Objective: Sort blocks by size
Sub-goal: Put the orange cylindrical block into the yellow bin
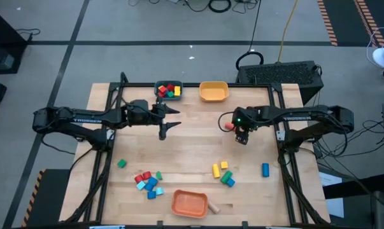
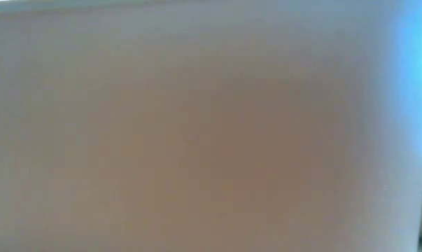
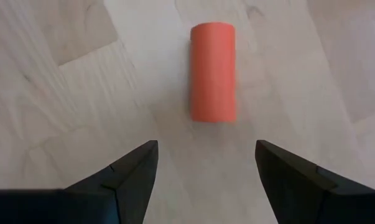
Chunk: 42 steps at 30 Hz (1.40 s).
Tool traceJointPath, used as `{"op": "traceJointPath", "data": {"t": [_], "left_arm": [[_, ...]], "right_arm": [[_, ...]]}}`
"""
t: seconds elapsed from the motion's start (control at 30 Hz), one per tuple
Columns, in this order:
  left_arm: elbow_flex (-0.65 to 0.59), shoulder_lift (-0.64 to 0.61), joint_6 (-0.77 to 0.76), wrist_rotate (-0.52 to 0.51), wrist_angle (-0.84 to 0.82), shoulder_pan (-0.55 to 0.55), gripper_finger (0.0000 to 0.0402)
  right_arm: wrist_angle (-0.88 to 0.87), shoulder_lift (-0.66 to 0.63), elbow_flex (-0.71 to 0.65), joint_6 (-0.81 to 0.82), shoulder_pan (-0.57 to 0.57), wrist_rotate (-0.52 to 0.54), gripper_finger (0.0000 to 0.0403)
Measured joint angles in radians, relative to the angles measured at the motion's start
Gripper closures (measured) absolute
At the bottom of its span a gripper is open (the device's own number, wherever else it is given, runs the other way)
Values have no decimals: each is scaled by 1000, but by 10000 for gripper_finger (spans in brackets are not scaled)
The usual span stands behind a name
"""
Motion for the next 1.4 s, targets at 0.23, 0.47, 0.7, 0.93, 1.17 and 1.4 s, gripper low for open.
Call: {"op": "traceJointPath", "data": {"t": [0.23, 0.47, 0.7, 0.93, 1.17, 1.4], "left_arm": [[0, 99, -15, 1, 51, -1, 175], [0, 172, -15, 1, 77, -20, 175], [0, 188, -41, -2, 143, -19, 175], [0, 188, -41, -3, 144, -29, 175], [0, 188, -41, -3, 144, -46, 175], [0, 188, -37, -3, 143, -46, 175]], "right_arm": [[158, -7, -52, 77, 18, -42, 148], [384, -7, -104, 131, 99, 38, 148], [390, -7, -107, 125, 161, 226, 148], [338, -6, -107, 100, 156, 223, 148], [323, -6, -107, 89, 96, 126, 148], [307, 8, -107, 48, 43, 95, 148]]}}
